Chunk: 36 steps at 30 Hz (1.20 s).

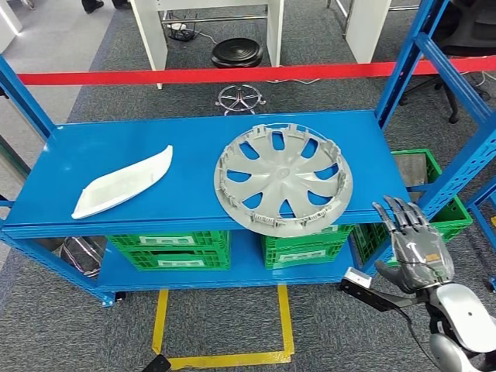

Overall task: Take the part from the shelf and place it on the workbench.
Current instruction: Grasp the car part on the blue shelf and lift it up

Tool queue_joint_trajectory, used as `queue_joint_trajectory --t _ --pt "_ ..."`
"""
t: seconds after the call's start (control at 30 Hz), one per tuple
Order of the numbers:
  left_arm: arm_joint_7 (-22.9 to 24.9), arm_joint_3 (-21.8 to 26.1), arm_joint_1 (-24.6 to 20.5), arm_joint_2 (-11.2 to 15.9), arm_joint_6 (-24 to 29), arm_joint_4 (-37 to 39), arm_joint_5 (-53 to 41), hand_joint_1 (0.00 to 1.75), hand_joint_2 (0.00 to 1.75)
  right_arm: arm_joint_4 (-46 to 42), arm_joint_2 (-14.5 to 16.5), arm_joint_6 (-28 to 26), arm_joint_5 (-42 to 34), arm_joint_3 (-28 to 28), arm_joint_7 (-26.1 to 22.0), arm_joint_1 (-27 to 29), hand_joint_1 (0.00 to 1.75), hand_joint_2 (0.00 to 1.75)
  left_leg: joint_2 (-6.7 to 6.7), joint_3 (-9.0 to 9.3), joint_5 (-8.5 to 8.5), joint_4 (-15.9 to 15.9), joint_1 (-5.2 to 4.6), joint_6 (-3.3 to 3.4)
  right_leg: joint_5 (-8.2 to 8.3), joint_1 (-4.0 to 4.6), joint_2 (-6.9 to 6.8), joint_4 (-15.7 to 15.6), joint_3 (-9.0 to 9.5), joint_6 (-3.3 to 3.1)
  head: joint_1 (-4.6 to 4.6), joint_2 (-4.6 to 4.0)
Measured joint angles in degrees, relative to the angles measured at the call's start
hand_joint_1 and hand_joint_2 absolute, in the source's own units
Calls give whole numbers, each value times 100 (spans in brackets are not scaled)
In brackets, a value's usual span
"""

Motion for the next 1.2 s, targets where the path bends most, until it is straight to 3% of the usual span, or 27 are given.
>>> queue_joint_trajectory --t 0.33,0.7,1.2 --pt "9 -241 -89 10 -139 9 -137 0 175 988 24 309 -466 561 -65 -840 0 175 -2 -3 1 2 0 1 1 0 -4 0 -1 0 1 0" --pt "25 -490 -121 14 -208 9 -157 0 175 1554 145 250 -673 591 -379 -1190 0 175 -2 -4 1 3 -1 1 1 0 -4 0 -1 1 1 -1" --pt "44 -633 -138 18 -225 9 -149 0 175 1746 243 137 -569 704 -451 -1449 0 175 -2 -5 1 4 -1 1 1 0 -4 0 -1 1 1 1"
